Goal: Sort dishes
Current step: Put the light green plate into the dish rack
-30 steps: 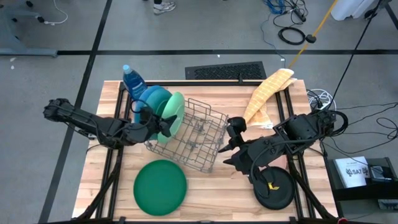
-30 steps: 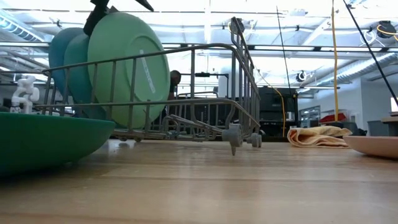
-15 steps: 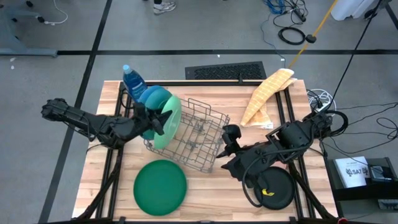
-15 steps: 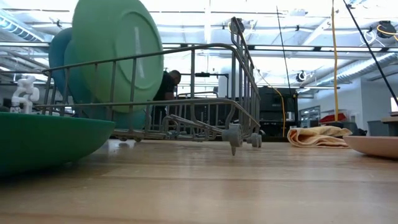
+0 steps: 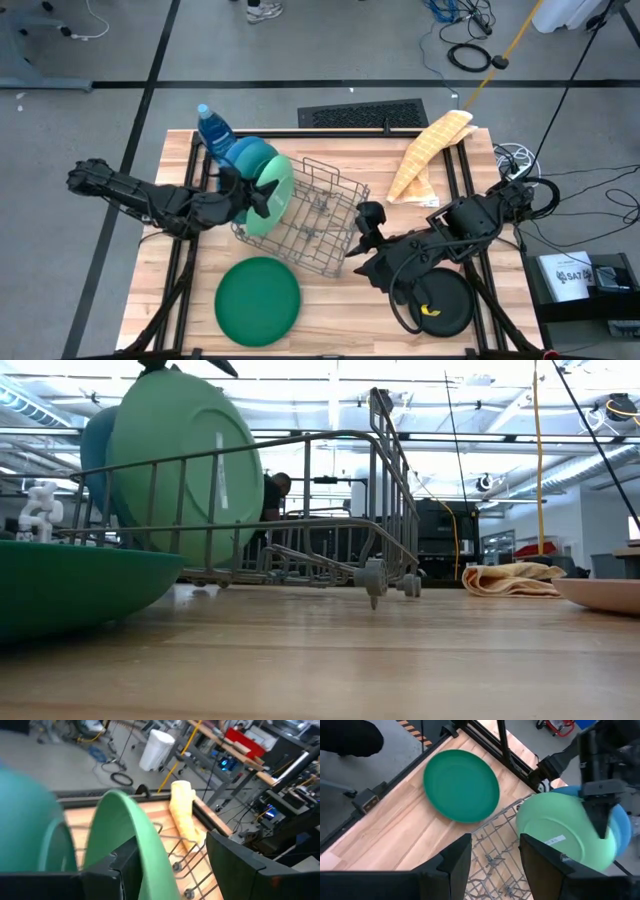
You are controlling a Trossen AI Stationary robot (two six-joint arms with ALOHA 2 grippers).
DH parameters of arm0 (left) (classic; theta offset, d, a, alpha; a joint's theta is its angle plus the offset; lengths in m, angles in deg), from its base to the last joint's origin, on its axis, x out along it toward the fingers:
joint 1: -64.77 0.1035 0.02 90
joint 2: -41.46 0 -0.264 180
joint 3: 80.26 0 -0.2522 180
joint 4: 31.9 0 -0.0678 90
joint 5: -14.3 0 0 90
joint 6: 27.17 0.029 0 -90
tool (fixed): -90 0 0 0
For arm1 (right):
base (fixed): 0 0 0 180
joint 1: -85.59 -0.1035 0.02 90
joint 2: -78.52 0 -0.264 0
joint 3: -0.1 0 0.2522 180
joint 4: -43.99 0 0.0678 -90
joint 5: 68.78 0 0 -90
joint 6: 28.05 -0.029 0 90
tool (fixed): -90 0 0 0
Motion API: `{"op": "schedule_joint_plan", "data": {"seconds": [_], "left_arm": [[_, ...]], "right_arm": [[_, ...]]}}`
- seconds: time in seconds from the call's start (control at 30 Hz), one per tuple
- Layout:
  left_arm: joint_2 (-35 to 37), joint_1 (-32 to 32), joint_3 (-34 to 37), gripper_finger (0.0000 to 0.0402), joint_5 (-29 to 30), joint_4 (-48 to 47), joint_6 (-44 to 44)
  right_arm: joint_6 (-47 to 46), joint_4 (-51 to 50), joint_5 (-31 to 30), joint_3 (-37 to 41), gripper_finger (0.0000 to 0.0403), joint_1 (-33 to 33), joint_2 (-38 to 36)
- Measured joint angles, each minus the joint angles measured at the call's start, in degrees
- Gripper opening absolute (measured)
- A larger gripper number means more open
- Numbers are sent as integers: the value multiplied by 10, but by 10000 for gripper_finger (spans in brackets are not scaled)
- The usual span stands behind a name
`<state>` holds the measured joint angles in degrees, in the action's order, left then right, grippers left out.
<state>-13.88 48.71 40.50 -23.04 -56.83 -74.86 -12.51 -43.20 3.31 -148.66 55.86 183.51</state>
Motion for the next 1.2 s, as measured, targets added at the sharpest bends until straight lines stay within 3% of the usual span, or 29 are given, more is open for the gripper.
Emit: {"op": "schedule_joint_plan", "data": {"seconds": [0.17,0.57,0.73,0.97,1.2], "left_arm": [[2,2,0,205,1,44,59],[2,27,0,213,3,42,51],[2,59,0,212,-44,42,46],[2,79,0,212,-74,44,34],[2,79,0,216,-110,25,31]], "right_arm": [[-1,0,2,0,160,0,0],[0,-3,3,0,160,0,27],[4,-3,0,0,160,1,46],[63,97,-130,0,160,42,116],[112,201,-185,0,160,107,195]]}}
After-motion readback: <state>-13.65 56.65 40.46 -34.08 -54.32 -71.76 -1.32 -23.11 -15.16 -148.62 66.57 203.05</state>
